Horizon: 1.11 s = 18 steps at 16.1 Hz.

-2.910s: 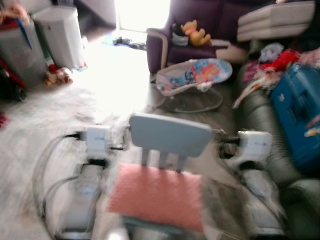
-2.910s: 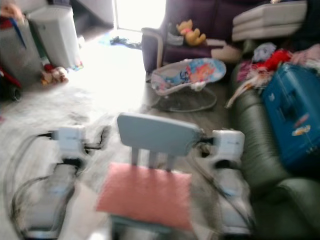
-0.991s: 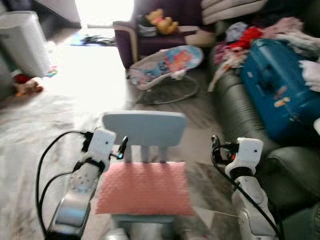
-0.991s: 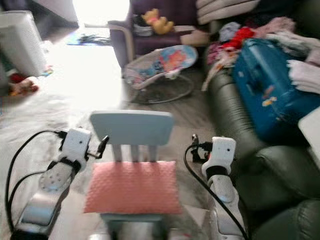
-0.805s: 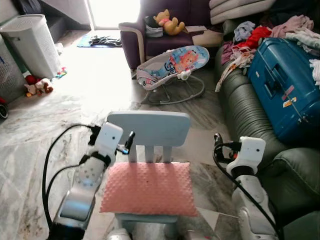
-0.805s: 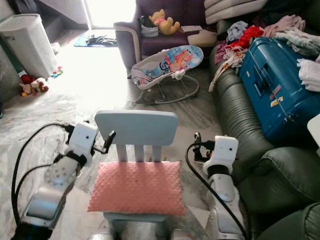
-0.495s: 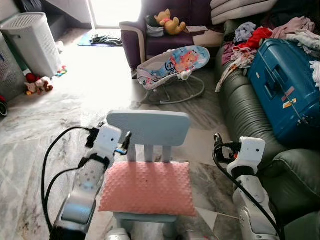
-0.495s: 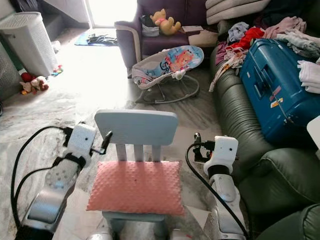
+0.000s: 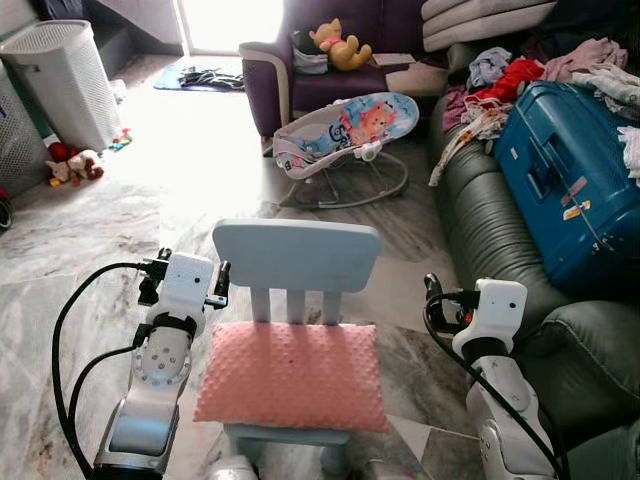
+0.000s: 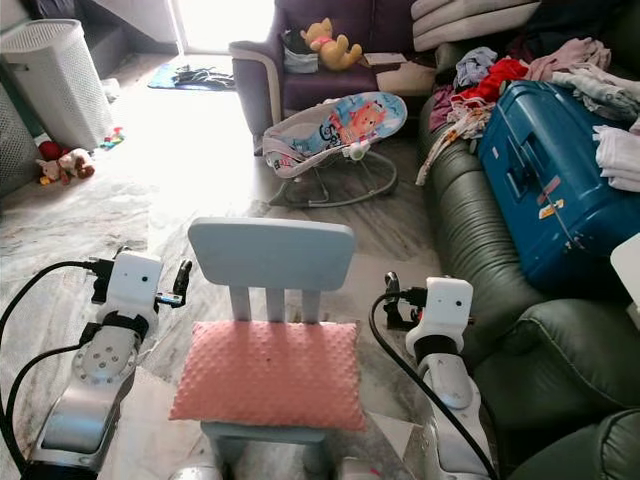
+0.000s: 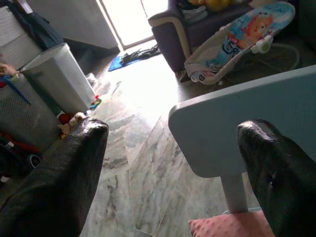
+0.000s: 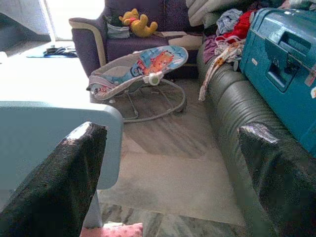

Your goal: Move the pillow to the sofa

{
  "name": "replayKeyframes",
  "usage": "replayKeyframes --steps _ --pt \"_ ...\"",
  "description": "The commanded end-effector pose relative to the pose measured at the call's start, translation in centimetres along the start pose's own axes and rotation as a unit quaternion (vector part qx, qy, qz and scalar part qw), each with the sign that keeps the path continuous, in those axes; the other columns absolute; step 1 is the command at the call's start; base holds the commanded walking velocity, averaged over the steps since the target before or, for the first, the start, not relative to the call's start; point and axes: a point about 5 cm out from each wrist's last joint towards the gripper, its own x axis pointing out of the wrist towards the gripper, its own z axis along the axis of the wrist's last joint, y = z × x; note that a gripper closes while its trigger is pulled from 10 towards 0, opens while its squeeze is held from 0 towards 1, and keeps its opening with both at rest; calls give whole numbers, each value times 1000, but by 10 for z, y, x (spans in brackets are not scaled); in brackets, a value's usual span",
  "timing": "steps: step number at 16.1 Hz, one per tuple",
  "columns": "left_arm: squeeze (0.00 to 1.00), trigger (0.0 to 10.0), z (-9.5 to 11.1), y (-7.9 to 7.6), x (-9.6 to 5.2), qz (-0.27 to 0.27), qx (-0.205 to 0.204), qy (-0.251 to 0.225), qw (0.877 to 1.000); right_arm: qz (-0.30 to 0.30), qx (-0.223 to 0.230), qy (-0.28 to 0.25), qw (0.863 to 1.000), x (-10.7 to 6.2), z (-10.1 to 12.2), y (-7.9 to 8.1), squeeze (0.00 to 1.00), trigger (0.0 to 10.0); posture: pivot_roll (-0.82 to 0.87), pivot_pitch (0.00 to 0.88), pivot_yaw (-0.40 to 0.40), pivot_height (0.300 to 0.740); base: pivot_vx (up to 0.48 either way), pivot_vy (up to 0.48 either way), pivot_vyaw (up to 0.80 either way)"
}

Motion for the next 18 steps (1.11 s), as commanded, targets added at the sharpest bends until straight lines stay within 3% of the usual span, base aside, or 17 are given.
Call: replayKeyframes --steps 1,7,14,18 --pt "0 10000 1 3 -2 12 3 -1 1000 9 -2 -3 1000 0 3 2 0 10000 28 0 -16 690 0 0 0" --pt "0 10000 0 4 -4 26 4 4 1000 15 -3 -1 1000 0 4 3 0 10000 29 0 -21 610 0 0 0" --pt "0 10000 2 17 -1 83 37 2 996 20 -1 0 1000 2 4 2 0 10000 27 0 -26 605 0 0 0" --pt "0 10000 6 17 0 89 26 -4 996 26 1 0 1000 3 4 3 0 10000 30 0 -29 605 0 0 0"
